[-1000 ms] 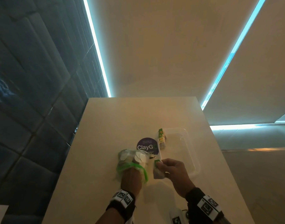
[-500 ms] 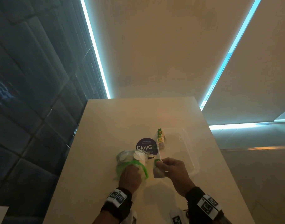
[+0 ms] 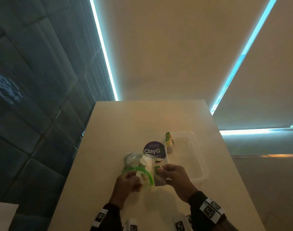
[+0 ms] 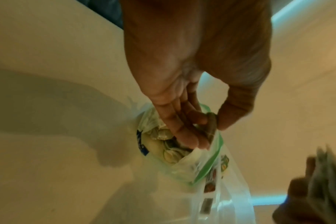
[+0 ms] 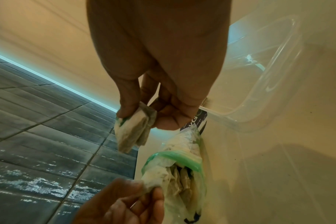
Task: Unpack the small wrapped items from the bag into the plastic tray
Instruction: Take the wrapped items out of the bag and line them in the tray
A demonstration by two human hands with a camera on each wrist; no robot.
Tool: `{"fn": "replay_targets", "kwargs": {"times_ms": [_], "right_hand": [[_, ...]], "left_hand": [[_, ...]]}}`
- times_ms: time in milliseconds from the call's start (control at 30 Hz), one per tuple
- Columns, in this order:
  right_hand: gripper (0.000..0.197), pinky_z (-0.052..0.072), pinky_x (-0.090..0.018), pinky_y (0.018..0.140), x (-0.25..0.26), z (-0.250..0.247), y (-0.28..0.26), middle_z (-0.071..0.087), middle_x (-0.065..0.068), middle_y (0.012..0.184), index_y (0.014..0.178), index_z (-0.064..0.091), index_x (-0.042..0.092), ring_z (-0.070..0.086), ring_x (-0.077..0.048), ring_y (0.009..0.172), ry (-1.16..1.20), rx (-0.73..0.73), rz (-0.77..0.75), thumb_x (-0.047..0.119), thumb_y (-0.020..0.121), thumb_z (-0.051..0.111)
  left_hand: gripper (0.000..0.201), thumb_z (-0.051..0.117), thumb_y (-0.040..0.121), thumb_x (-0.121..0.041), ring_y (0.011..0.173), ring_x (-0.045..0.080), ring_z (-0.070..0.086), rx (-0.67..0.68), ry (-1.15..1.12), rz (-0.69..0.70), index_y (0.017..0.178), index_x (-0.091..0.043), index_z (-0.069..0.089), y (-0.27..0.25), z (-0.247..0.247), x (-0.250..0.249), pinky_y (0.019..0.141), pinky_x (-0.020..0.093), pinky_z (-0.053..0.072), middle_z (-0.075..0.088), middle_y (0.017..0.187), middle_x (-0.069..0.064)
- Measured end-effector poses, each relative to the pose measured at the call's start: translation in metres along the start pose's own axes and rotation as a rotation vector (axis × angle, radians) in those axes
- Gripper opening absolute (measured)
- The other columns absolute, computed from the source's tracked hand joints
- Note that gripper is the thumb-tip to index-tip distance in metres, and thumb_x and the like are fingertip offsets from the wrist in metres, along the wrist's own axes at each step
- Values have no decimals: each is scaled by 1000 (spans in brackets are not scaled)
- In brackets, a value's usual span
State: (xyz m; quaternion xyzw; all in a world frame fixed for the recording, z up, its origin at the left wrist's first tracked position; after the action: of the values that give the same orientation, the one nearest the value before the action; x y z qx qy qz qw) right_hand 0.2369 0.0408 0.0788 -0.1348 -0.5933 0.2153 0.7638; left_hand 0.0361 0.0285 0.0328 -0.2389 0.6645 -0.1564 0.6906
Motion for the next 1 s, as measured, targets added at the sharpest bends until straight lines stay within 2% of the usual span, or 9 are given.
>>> {"fn": "replay_targets", "kwargs": {"times_ms": [167, 233, 400, 467, 567, 700, 800, 900, 1000], "right_hand": [[42, 55, -48, 85, -1, 3, 0, 68, -23, 95, 97, 67, -12, 64, -33, 88, 22, 59, 31, 21, 72, 74], [40, 53, -49, 88, -2, 7, -1, 68, -21, 95, 97, 67, -11, 64, -33, 89, 17, 114, 39, 21, 73, 73], [43, 54, -45, 86, 1, 20, -3, 67, -21, 97, 100, 66, -12, 65, -28, 88, -21, 167, 5, 23, 75, 72], [44, 53, -47, 88, 4, 22, -3, 66, -26, 103, 100, 67, -12, 64, -29, 90, -9, 149, -21, 23, 73, 73], [45, 52, -45, 87, 7, 19, -3, 64, -31, 106, 100, 66, -14, 63, -31, 93, 34, 138, -38, 21, 73, 73], [47, 51, -46, 89, 5, 17, -5, 63, -27, 102, 102, 62, -18, 61, -32, 93, 53, 177, -33, 19, 76, 72], [40, 53, -46, 88, 4, 16, -6, 64, -29, 106, 104, 64, -14, 64, -31, 92, 20, 172, -55, 18, 81, 68], [32, 57, -38, 80, 5, 11, -6, 66, -28, 104, 103, 66, -13, 65, -29, 89, -27, 171, -82, 14, 86, 65], [39, 57, -38, 75, 8, 6, -7, 67, -25, 97, 100, 66, -14, 64, -31, 84, -41, 147, -97, 19, 79, 70]], "left_hand": [[64, 85, 46, -24, 82, 29, 52, 298, -233, 21, 101, 6, 70, -21, 0, -16, 78, 44, 41, 61, 90, 20], [61, 82, 51, -24, 83, 30, 52, 330, -249, 43, 105, 3, 70, -24, 1, -21, 76, 42, 40, 61, 94, 22], [45, 77, 60, -21, 87, 33, 61, 344, -264, 98, 101, -4, 73, -29, 9, -33, 80, 41, 47, 67, 99, 23], [38, 78, 64, -21, 84, 30, 62, 336, -263, 131, 98, -5, 73, -31, 11, -39, 74, 36, 53, 67, 95, 20], [29, 62, 91, -22, 84, 26, 64, 316, -293, 128, 106, 3, 68, -34, 15, -42, 68, 32, 56, 67, 95, 22], [24, 69, 81, -26, 83, 21, 65, 280, -149, 144, 97, -8, 68, -35, 21, -47, 73, 34, 56, 69, 96, 13], [35, 73, 83, -28, 99, 26, 69, 350, -69, 119, 115, -13, 66, -37, 28, -49, 86, 42, 56, 71, 111, 8], [29, 69, 87, -22, 98, 27, 69, 381, -40, 107, 112, -7, 67, -38, 29, -51, 82, 38, 56, 71, 109, 12], [26, 74, 82, -14, 85, 23, 70, 262, -46, 120, 105, -2, 67, -35, 28, -53, 72, 33, 57, 72, 101, 16]]}}
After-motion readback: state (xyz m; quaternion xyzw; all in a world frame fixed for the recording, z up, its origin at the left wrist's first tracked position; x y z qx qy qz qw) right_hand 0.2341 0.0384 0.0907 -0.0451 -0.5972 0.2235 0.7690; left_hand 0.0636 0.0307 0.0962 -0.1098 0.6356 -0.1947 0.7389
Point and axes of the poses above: each hand's wrist, its own y-axis towards the middle knuckle, its own z-axis out of the palm, x = y × z, the point moved 3 cm from there along y, towards the middle knuckle
